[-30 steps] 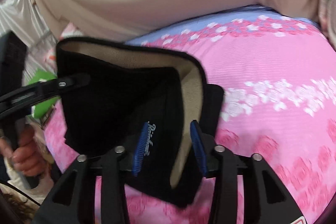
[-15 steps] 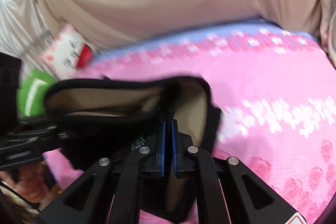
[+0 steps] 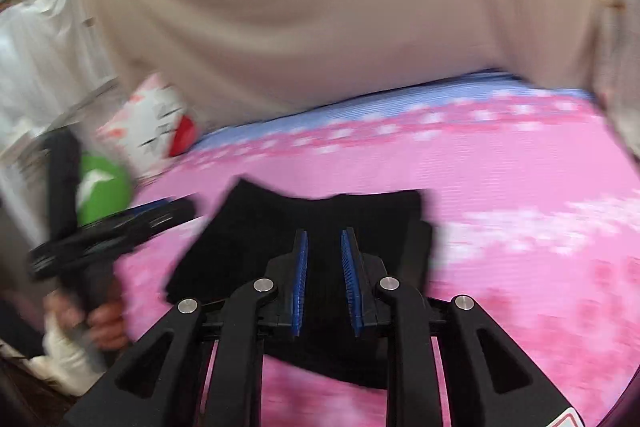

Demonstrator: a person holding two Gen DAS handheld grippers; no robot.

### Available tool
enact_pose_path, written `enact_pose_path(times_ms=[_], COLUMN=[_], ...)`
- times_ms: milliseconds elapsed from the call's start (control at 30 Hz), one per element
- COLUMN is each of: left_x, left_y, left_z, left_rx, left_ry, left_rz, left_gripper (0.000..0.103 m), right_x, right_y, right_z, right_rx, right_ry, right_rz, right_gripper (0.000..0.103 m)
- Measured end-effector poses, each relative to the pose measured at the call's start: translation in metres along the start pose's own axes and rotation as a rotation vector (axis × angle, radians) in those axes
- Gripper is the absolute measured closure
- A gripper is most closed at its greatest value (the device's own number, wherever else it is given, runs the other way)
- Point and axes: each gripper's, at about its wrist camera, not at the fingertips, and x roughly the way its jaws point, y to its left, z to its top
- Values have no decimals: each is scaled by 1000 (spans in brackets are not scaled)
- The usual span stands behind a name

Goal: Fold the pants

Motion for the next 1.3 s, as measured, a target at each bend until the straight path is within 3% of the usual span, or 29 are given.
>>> enact_pose_path(times_ms=[100,133,200,233,267,300,433,500,567,700,733,767,800,833,867,967,1033,1100,1133,1233,1300], left_x=[33,46,65,76,78,77,41,17,11,31,35,38,39,37,32,15,21,37,35,14,5], left_y=[37,47,59,66,73,80,90,98,103,107,107,108,110,112,113,118,119,120,116,105,95], left_z=[-6,-11,-20,-24,-23,-22,-20,-31,-44,-76,-77,-76,-71,-65,-57,-37,-40,-55,-64,-64,-59], left_rx=[-71,-70,-37,-31,-50,-86,-108,-127,-144,-193,-197,-204,-219,-235,-231,-185,-163,-161,-156,-100,-60], left_ry=[55,86,120,139,148,152,112,106,139,234,235,231,237,239,217,152,175,229,212,152,121], left_rz=[121,176,255,252,236,209,193,152,136,40,13,-49,-118,-128,-123,-91,-48,-27,-14,78,100], left_gripper=[8,8,9,8,8,8,9,7,6,7,20,41,54,67,82,82,82,79,71,55,48], right_x=[40,51,77,75,68,61,36,21,18,30,32,32,33,34,37,35,35,43,49,41,31], right_y=[10,4,-26,-38,-48,-50,-26,-20,-21,-30,-30,-30,-29,-28,-26,-4,9,2,-11,-35,-27], right_z=[-9,-13,-27,-32,-33,-32,-33,-38,-46,-58,-60,-61,-59,-58,-54,-40,-37,-45,-54,-60,-47], right_rx=[-40,-33,9,48,125,168,120,107,113,155,166,164,161,163,163,121,78,67,91,225,205], right_ry=[89,118,195,184,161,150,123,114,129,173,173,168,159,151,153,124,115,144,170,154,126], right_rz=[-11,-54,-205,-196,-133,-141,-242,-250,-258,-254,-251,-250,-247,-237,-233,-192,-200,-261,-279,-177,-209], right_gripper=[86,87,103,103,103,103,73,68,55,51,49,53,58,74,82,85,85,85,83,82,81])
